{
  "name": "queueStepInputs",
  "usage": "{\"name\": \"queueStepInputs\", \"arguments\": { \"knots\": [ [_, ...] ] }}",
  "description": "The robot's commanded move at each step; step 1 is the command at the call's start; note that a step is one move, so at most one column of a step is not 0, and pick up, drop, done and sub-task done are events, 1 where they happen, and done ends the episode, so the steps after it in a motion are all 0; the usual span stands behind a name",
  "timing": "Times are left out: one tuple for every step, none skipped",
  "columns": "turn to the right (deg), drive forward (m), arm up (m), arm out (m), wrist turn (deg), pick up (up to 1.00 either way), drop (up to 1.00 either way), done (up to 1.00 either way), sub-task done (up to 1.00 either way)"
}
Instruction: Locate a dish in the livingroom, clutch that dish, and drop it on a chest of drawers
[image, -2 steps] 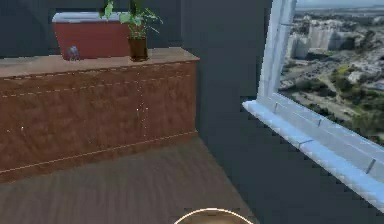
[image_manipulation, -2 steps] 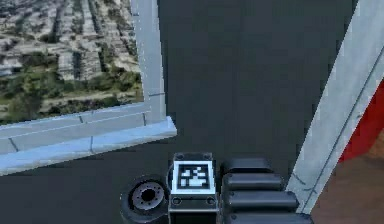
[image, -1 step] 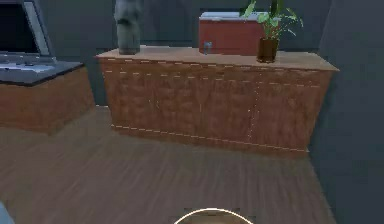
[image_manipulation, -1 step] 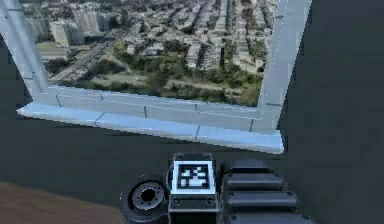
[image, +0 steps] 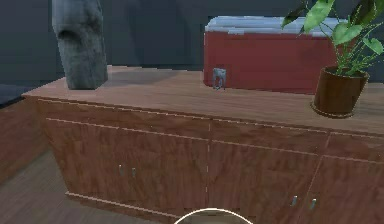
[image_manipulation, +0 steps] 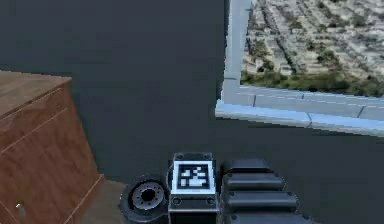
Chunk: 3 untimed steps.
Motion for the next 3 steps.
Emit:
{"name": "queueStepInputs", "arguments": {
  "knots": [
    [-3.0, 0.0, 0.0, 0.0, 0.0, 0.0, 0.0, 0.0, 0.0],
    [0.0, 0.45, 0.0, 0.0, 0.0, 0.0, 0.0, 0.0, 0.0],
    [39.0, 0.0, 0.0, 0.0, 0.0, 0.0, 0.0, 0.0, 0.0]
  ]
}}
